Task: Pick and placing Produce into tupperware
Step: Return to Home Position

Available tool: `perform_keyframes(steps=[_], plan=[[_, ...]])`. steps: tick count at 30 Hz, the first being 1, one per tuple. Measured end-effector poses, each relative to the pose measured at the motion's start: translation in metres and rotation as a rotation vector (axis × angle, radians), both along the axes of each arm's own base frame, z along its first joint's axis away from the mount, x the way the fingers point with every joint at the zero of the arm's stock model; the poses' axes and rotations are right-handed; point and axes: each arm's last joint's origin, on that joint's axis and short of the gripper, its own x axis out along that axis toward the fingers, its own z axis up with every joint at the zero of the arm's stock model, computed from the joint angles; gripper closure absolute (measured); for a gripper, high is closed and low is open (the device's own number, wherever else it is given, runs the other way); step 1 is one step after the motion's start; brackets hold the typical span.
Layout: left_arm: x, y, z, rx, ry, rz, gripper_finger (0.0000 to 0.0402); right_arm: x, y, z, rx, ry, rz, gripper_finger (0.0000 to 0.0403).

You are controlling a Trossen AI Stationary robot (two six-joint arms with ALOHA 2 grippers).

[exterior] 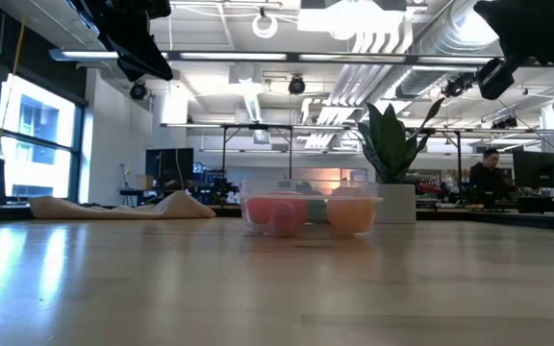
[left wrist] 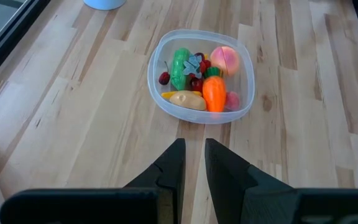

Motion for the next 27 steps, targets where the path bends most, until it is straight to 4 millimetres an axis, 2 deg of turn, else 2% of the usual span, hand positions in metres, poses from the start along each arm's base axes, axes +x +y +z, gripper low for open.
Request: perform_keyframes(steps=[6, 12, 18, 27], plan=[[0.0, 0.0, 0.0, 0.0, 0.0, 0.0, 0.035, 0.003, 0.0, -0.012, -0.05, 0.046, -0.027, 0.0403], [0.0, 0.0, 0.0, 0.0, 0.0, 0.0, 0.035, 0.005, -0.003, -0.02, -0.053, 0.141, -0.134, 0.0403], [0.0, 0.0, 0.0, 0.0, 0.0, 0.0, 0.035, 0.007, -0.004, -0.036, -0.073, 0.304, -0.15, 0.0403], [0.0, 0.0, 0.0, 0.0, 0.0, 0.0, 0.035, 0.007, -0.003, -0.037, -0.078, 0.323, -0.136, 0.0403]])
